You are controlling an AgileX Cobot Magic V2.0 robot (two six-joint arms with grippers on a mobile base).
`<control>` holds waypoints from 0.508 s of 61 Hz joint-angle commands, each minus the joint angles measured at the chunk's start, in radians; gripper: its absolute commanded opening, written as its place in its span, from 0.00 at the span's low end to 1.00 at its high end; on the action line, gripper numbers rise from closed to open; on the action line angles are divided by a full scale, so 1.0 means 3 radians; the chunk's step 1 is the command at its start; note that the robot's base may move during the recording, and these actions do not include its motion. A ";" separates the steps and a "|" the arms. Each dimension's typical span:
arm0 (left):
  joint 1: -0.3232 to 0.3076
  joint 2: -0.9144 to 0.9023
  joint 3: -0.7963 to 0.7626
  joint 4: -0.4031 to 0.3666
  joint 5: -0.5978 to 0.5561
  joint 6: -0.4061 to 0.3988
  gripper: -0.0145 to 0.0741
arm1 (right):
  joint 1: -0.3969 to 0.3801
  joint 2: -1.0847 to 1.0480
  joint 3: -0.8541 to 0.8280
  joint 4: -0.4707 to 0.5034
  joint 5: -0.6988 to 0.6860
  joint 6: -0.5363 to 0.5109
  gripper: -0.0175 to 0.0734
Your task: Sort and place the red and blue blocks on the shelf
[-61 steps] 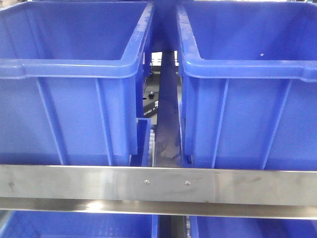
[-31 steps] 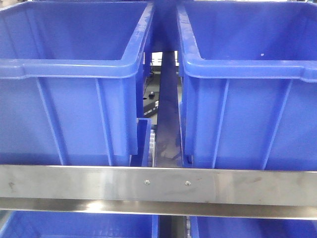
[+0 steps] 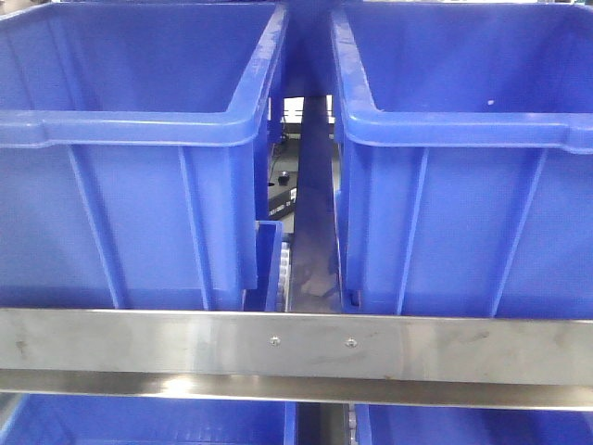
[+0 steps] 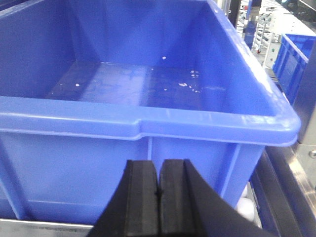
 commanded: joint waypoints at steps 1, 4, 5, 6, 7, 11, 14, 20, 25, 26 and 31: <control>0.0010 0.0023 -0.0096 -0.0022 -0.0276 -0.0007 0.30 | -0.0009 -0.0066 -0.0075 -0.0032 -0.0261 -0.0008 0.21; 0.0010 0.0023 -0.0096 -0.0022 -0.0276 -0.0007 0.30 | -0.0009 -0.0066 -0.0075 -0.0032 -0.0261 -0.0008 0.21; 0.0010 0.0023 -0.0096 -0.0022 -0.0276 -0.0007 0.30 | -0.0009 -0.0066 -0.0075 -0.0032 -0.0261 -0.0008 0.21; 0.0010 0.0023 -0.0096 -0.0022 -0.0276 -0.0007 0.30 | -0.0009 -0.0066 -0.0075 -0.0032 -0.0261 -0.0008 0.21; 0.0010 0.0023 -0.0096 -0.0022 -0.0276 -0.0007 0.30 | -0.0009 -0.0066 -0.0075 -0.0032 -0.0261 -0.0008 0.21; 0.0010 0.0023 -0.0096 -0.0022 -0.0276 -0.0007 0.30 | -0.0009 -0.0066 -0.0075 -0.0032 -0.0261 -0.0008 0.21; 0.0010 0.0023 -0.0096 -0.0022 -0.0276 -0.0007 0.30 | -0.0009 -0.0066 -0.0075 -0.0032 -0.0261 -0.0008 0.21; 0.0010 0.0023 -0.0096 -0.0022 -0.0276 -0.0007 0.30 | -0.0009 -0.0066 -0.0075 -0.0032 -0.0261 -0.0008 0.21; 0.0010 0.0023 -0.0096 -0.0022 -0.0276 -0.0007 0.30 | -0.0009 -0.0066 -0.0075 -0.0032 -0.0261 -0.0008 0.21; 0.0010 0.0023 -0.0096 -0.0022 -0.0276 -0.0007 0.30 | -0.0009 -0.0066 -0.0075 -0.0032 -0.0261 -0.0008 0.21; 0.0010 0.0023 -0.0096 -0.0022 -0.0276 -0.0007 0.30 | -0.0009 -0.0066 -0.0075 -0.0032 -0.0261 -0.0008 0.21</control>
